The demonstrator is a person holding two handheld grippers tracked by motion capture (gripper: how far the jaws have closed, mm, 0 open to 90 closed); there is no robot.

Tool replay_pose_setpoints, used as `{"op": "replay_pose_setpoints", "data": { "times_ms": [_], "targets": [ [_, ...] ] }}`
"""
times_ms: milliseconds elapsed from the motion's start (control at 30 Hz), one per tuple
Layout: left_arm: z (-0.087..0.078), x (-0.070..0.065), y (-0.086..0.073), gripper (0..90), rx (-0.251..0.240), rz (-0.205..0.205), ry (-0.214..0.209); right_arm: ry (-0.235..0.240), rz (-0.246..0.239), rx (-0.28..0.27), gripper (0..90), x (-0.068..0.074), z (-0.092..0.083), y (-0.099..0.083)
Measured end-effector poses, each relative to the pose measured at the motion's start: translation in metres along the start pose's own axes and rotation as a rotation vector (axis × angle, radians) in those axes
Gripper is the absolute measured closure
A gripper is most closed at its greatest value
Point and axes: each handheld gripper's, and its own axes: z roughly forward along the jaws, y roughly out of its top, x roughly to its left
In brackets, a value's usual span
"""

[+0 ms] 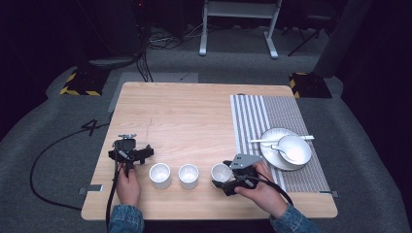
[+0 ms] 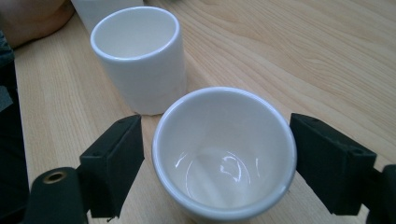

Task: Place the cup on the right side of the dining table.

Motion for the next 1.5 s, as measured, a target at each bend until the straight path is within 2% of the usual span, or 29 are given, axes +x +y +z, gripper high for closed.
{"op": "replay_pose_setpoints", "data": {
  "times_ms": [167, 267, 400, 467, 733, 1267, 1333, 1500],
  "targets": [
    [0.000, 0.000, 0.000, 0.3, -0.001, -0.001, 0.000, 0.000, 0.009, 0.010, 20.5, 0.000, 0.011, -0.001],
    [0.000, 0.000, 0.000, 0.3, -0.001, -0.001, 0.000, -0.014, 0.002, 0.024, 26.3, -0.001, 0.016, -0.003],
    [0.000, 0.000, 0.000, 0.3, 0.000, 0.000, 0.000, -0.012, 0.005, 0.032, 26.4, -0.002, 0.019, -0.006],
    [0.000, 0.000, 0.000, 0.3, 0.000, 0.000, 0.000, -0.028, -0.023, 0.038, 27.0, -0.001, 0.020, -0.006],
    [0.000, 0.000, 0.000, 0.3, 0.000, 0.001, 0.000, -0.034, -0.016, 0.009, 27.2, 0.000, 0.021, -0.010],
    [0.000, 0.000, 0.000, 0.3, -0.001, -0.001, 0.000, -0.027, -0.013, 0.049, 27.2, 0.000, 0.019, -0.005],
    [0.000, 0.000, 0.000, 0.3, -0.001, -0.002, 0.000, -0.002, 0.030, 0.050, 27.3, 0.000, 0.015, -0.003],
    [0.000, 0.000, 0.000, 0.3, 0.000, 0.000, 0.000, -0.019, 0.007, 0.039, 27.3, 0.000, 0.008, 0.004]
  ]
}}
